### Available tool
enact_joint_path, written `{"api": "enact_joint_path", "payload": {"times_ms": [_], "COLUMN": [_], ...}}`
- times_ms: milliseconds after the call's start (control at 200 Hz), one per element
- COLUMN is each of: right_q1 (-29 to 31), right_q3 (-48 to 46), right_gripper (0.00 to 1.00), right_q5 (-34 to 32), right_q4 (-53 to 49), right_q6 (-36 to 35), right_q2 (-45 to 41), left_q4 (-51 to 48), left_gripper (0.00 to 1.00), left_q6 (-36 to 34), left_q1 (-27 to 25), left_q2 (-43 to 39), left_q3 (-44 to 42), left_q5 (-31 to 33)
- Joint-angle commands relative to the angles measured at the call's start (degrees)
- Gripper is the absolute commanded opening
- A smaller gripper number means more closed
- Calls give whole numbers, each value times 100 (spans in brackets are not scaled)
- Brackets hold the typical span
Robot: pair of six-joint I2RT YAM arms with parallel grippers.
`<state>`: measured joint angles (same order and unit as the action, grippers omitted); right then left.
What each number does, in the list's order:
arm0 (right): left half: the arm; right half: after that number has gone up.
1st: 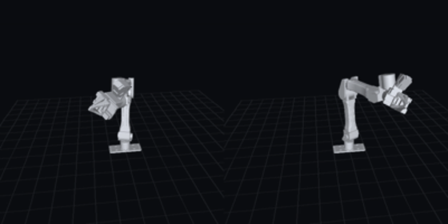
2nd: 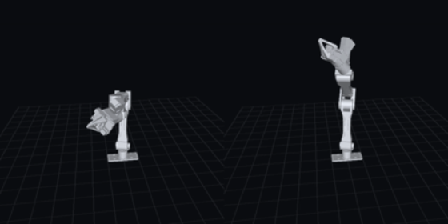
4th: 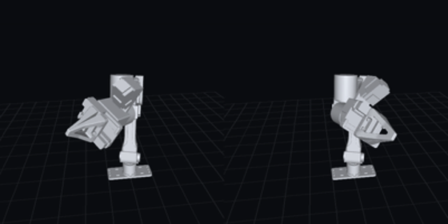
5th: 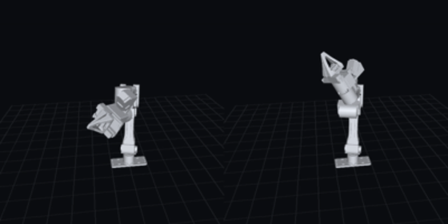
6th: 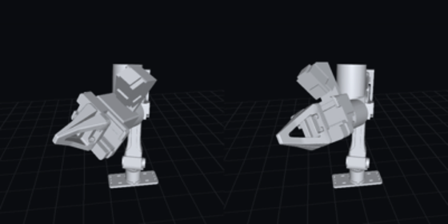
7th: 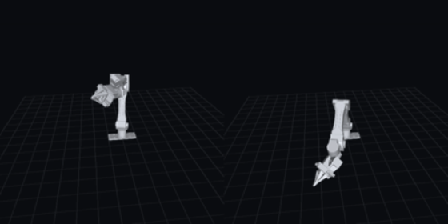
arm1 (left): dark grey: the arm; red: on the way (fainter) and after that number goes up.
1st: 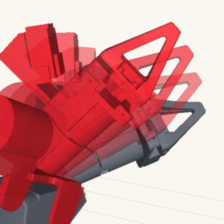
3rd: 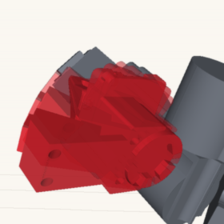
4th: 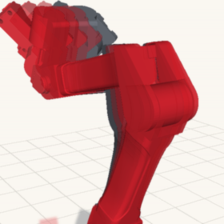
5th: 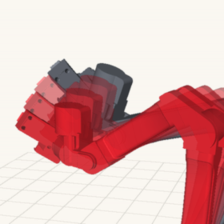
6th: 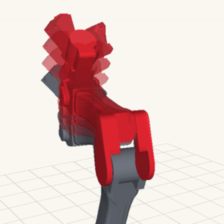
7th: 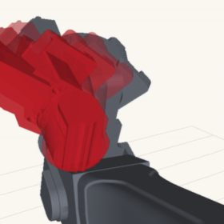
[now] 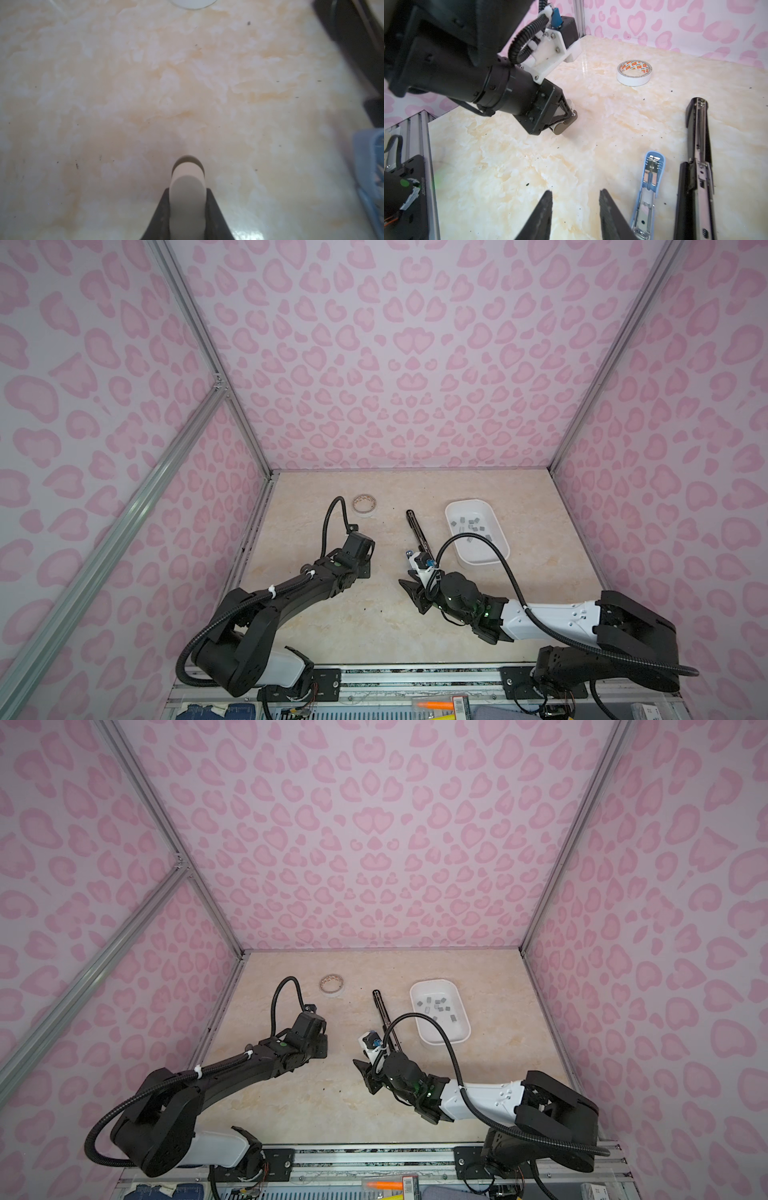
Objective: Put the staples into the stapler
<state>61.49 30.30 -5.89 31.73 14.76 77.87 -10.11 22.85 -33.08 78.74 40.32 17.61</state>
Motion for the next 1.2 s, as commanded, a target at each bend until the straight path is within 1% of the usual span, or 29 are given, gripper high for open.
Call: {"api": "enact_joint_path", "payload": {"times_ms": [0,40,90,205,260,300,395,510,615,700,850,950,1050,1195], "right_q1": [5,4,3,-8,-45,-74,-97,-140,-175,-178,-217,-248,-243,-243], "right_q3": [-145,-305,-527,-975,-1000,-964,-921,-786,-409,-339,-301,-202,-191,-151], "right_gripper": [35,34,30,11,4,1,0,0,0,0,0,0,0,0], "right_q5": [-368,-393,-428,-742,-808,-755,-502,-73,303,330,210,404,560,599], "right_q4": [-123,-81,28,-4,-167,-301,-326,-176,-402,-296,-164,-140,-20,-126], "right_q6": [165,167,167,272,231,176,71,120,104,44,128,184,217,260], "right_q2": [-411,-645,-962,-1716,-2001,-2158,-2267,-2059,-1734,-1566,-1301,-1059,-861,-851], "left_q4": [346,440,600,1018,1213,1295,1475,1826,1823,1838,1909,1780,1919,1838], "left_gripper": [4,4,4,4,4,4,4,4,4,4,4,4,4,4], "left_q6": [-638,-736,-816,-938,-1026,-1089,-1201,-1334,-1527,-1661,-1626,-1661,-1679,-1689], "left_q1": [-391,-556,-703,-829,-849,-855,-868,-1046,-1355,-1519,-1574,-1603,-1605,-1615], "left_q2": [-580,-852,-1200,-2067,-2425,-2605,-2687,-2545,-2538,-2596,-2722,-2811,-2874,-2838], "left_q3": [-21,-102,-239,-714,-921,-985,-1044,-1138,-1118,-1172,-1275,-1218,-1278,-1191], "left_q5": [-40,-131,-341,-1202,-1623,-1845,-2290,-2843,-2908,-2761,-2732,-2754,-2806,-2786]}}
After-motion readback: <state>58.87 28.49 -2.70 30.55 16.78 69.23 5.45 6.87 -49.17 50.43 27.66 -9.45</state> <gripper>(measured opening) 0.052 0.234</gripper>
